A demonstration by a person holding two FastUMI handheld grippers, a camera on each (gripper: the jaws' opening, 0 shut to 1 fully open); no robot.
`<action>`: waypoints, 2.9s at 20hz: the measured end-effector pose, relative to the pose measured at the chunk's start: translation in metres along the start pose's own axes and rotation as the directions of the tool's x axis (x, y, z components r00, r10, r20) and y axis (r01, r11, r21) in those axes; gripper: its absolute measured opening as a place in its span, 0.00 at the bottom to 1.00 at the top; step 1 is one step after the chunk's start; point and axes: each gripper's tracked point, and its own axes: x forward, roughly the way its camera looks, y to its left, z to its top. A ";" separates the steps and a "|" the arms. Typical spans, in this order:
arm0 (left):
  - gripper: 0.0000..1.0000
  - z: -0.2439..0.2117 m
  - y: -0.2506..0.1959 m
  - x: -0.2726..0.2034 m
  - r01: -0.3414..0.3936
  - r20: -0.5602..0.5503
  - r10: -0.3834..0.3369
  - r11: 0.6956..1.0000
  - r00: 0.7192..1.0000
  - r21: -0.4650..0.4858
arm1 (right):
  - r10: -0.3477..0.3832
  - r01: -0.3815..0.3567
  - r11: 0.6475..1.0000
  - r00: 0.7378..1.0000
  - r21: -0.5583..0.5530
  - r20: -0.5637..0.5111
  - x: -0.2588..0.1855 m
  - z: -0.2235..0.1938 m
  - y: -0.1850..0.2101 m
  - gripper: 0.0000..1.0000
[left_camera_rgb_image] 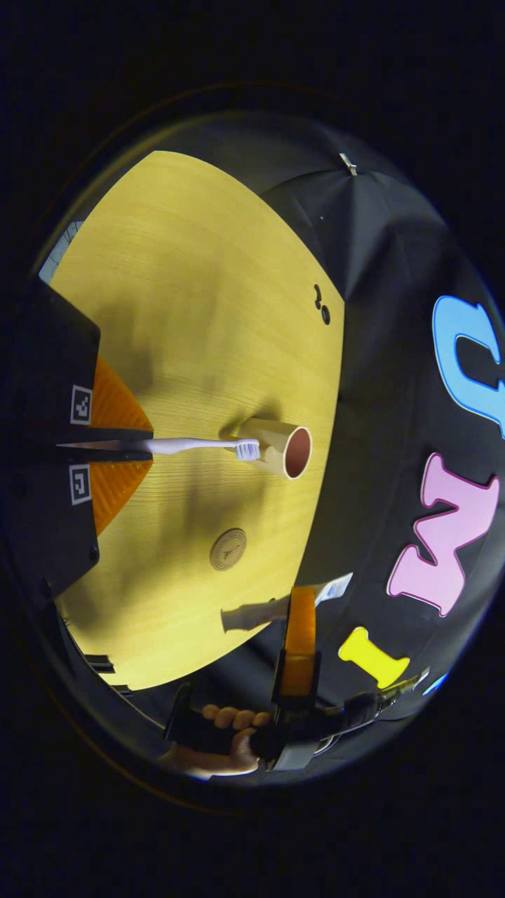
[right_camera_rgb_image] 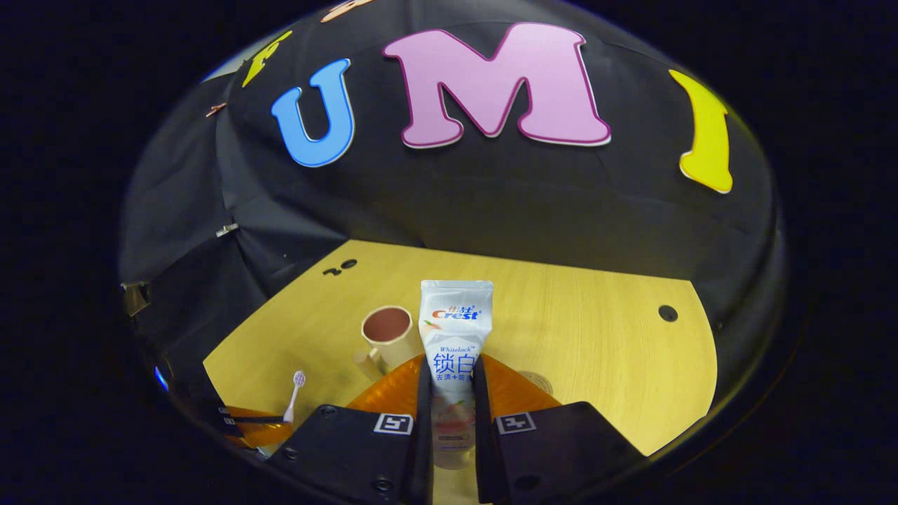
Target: Put the toothbrush and toothpaste on the desktop into the cup, then pick up the cup and place it on the coaster on the desktop.
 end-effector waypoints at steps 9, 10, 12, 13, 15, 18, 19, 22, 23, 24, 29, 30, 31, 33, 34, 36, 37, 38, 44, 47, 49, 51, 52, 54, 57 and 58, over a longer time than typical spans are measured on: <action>0.06 0.035 0.024 -0.042 -0.048 0.126 0.053 0.998 0.991 -0.045 | 0.054 -0.053 0.999 0.958 -0.012 0.282 0.064 0.089 0.064 0.27; 0.06 0.041 0.028 -0.045 -0.051 0.143 0.058 0.997 0.988 -0.053 | 0.059 -0.055 0.998 0.953 -0.020 0.296 0.074 0.092 0.070 0.27; 0.06 0.049 0.036 -0.051 -0.062 0.174 0.074 0.995 0.982 -0.072 | 0.073 -0.069 0.997 0.945 -0.025 0.319 0.095 0.092 0.081 0.28; 0.06 0.050 0.038 -0.056 -0.068 0.187 0.083 0.994 0.979 -0.083 | 0.075 -0.070 0.997 0.944 -0.025 0.322 0.102 0.090 0.085 0.28; 0.06 0.055 0.051 -0.057 -0.081 0.212 0.102 0.991 0.972 -0.104 | 0.078 -0.075 0.997 0.944 -0.021 0.322 0.122 0.082 0.089 0.27; 0.06 0.060 0.065 -0.060 -0.088 0.264 0.125 0.985 0.956 -0.147 | 0.068 -0.055 0.997 0.937 -0.049 0.342 0.147 0.071 0.087 0.28; 0.11 0.058 0.068 -0.058 -0.087 0.270 0.129 0.983 0.954 -0.163 | 0.067 -0.053 0.997 0.937 -0.050 0.342 0.153 0.066 0.088 0.28; 0.06 0.054 0.074 -0.053 -0.089 0.265 0.136 0.979 0.955 -0.182 | 0.061 -0.054 0.998 0.946 -0.033 0.318 0.171 0.045 0.085 0.28; 0.06 0.052 0.073 -0.049 -0.089 0.261 0.136 0.979 0.956 -0.181 | 0.057 -0.050 0.998 0.949 -0.031 0.312 0.174 0.039 0.085 0.28; 0.06 0.053 0.072 -0.047 -0.086 0.261 0.131 0.980 0.956 -0.177 | 0.055 -0.046 0.998 0.949 -0.033 0.310 0.177 0.034 0.084 0.28; 0.06 0.056 0.062 -0.033 -0.081 0.252 0.112 0.988 0.961 -0.131 | 0.055 -0.049 0.998 0.962 -0.028 0.267 0.184 0.009 0.085 0.29; 0.06 0.056 0.059 -0.031 -0.078 0.249 0.107 0.990 0.963 -0.121 | 0.061 -0.057 0.998 0.965 -0.023 0.255 0.183 0.004 0.087 0.34; 0.06 0.057 0.057 -0.027 -0.074 0.250 0.100 0.991 0.963 -0.114 | 0.075 -0.072 0.997 0.967 -0.022 0.245 0.179 -0.001 0.090 0.41; 0.06 0.061 0.051 -0.023 -0.063 0.256 0.089 0.992 0.963 -0.108 | 0.089 -0.084 0.996 0.965 -0.032 0.246 0.168 -0.001 0.091 0.55; 0.06 0.065 0.049 -0.022 -0.056 0.260 0.083 0.993 0.962 -0.109 | 0.103 -0.097 0.995 0.962 -0.037 0.254 0.162 0.002 0.093 0.81; 0.06 0.070 0.041 -0.016 -0.038 0.273 0.066 0.993 0.960 -0.109 | 0.111 -0.105 0.994 0.959 -0.037 0.262 0.146 0.011 0.092 0.99; 0.06 0.074 0.039 -0.014 -0.029 0.281 0.059 0.993 0.958 -0.110 | 0.117 -0.113 0.993 0.957 -0.029 0.264 0.137 0.013 0.091 1.00; 0.06 0.079 0.036 -0.012 -0.021 0.291 0.054 0.993 0.955 -0.113 | 0.121 -0.119 0.993 0.955 -0.022 0.269 0.127 0.017 0.090 0.98; 0.06 0.116 0.026 0.002 0.019 0.376 0.031 0.991 0.926 -0.130 | 0.088 -0.091 0.996 0.955 -0.002 0.284 0.068 0.026 0.057 0.98; 0.06 0.137 0.019 0.018 0.047 0.427 0.016 0.990 0.904 -0.136 | 0.041 -0.042 0.999 0.962 0.000 0.269 0.044 0.019 0.025 0.98; 0.06 0.150 0.015 0.030 0.062 0.463 0.004 0.990 0.886 -0.126 | 0.011 -0.012 1.000 0.966 0.002 0.258 0.032 0.013 0.006 0.98; 0.06 0.167 0.013 0.045 0.067 0.494 -0.005 0.992 0.869 -0.108 | -0.020 0.020 1.000 0.967 0.000 0.252 0.020 0.007 -0.013 0.98; 0.06 0.175 0.012 0.052 0.070 0.509 -0.010 0.993 0.861 -0.099 | -0.037 0.038 0.999 0.968 0.000 0.248 0.016 0.004 -0.023 0.98; 0.06 0.193 0.009 0.063 0.082 0.540 -0.027 0.994 0.841 -0.079 | -0.079 0.082 0.997 0.969 -0.004 0.235 0.007 -0.006 -0.042 0.98; 0.06 0.215 0.004 0.080 0.106 0.577 -0.064 0.993 0.814 -0.041 | -0.131 0.132 0.991 0.971 0.009 0.200 -0.003 -0.023 -0.064 0.98; 0.06 0.221 0.001 0.085 0.125 0.586 -0.082 0.992 0.806 -0.034 | -0.142 0.143 0.990 0.971 0.009 0.191 -0.007 -0.028 -0.069 0.98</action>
